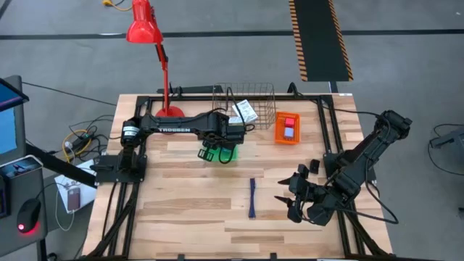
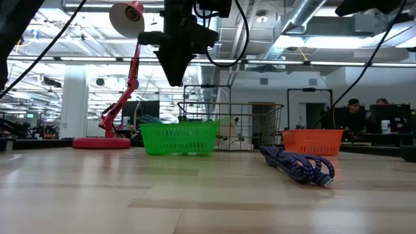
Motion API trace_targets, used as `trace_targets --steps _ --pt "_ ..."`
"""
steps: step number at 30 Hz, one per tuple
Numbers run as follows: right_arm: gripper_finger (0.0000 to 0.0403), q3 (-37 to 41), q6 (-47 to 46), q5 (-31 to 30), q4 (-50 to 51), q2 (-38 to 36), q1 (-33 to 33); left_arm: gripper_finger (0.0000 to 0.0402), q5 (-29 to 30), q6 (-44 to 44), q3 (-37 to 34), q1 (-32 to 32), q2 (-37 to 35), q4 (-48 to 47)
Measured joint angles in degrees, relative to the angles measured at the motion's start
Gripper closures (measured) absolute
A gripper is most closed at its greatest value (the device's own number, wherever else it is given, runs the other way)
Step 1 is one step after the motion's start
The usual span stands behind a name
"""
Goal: Pick and place items into bin
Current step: Put the dark blue charger cable into the green bin
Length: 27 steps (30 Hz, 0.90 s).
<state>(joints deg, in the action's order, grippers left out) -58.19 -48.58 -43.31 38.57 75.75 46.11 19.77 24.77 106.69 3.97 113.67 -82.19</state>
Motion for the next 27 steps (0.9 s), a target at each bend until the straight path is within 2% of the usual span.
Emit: trace_targets --steps 9,12,19,22,24,27 --pt "0.0159 0.0 0.0 0.0 0.0 0.0 0.0 0.0318 -0.1 -0.9 0.0 -0.1 0.0 0.8" --pt "0.0159 0.0 0.0 0.0 0.0 0.0 0.0 0.0318 -2.1 -0.8 0.0 -0.8 0.0 0.9" --pt "0.0159 0.0 0.0 0.0 0.0 0.0 0.0 0.0317 -3.5 9.0 0.0 -6.3 0.0 5.0" --pt "0.0159 0.0 -1.1 0.0 -0.2 0.2 0.0 0.0317 -3.7 10.5 0.0 -8.9 0.0 7.5" --pt "0.0159 0.0 -3.8 -0.1 -0.7 1.0 -0.1 0.0317 -6.4 9.3 0.0 -10.3 0.0 8.1" --pt "0.0159 0.0 -6.9 -0.1 -2.2 2.9 -0.7 0.0317 -16.0 5.0 0.1 -11.4 0.0 5.6"
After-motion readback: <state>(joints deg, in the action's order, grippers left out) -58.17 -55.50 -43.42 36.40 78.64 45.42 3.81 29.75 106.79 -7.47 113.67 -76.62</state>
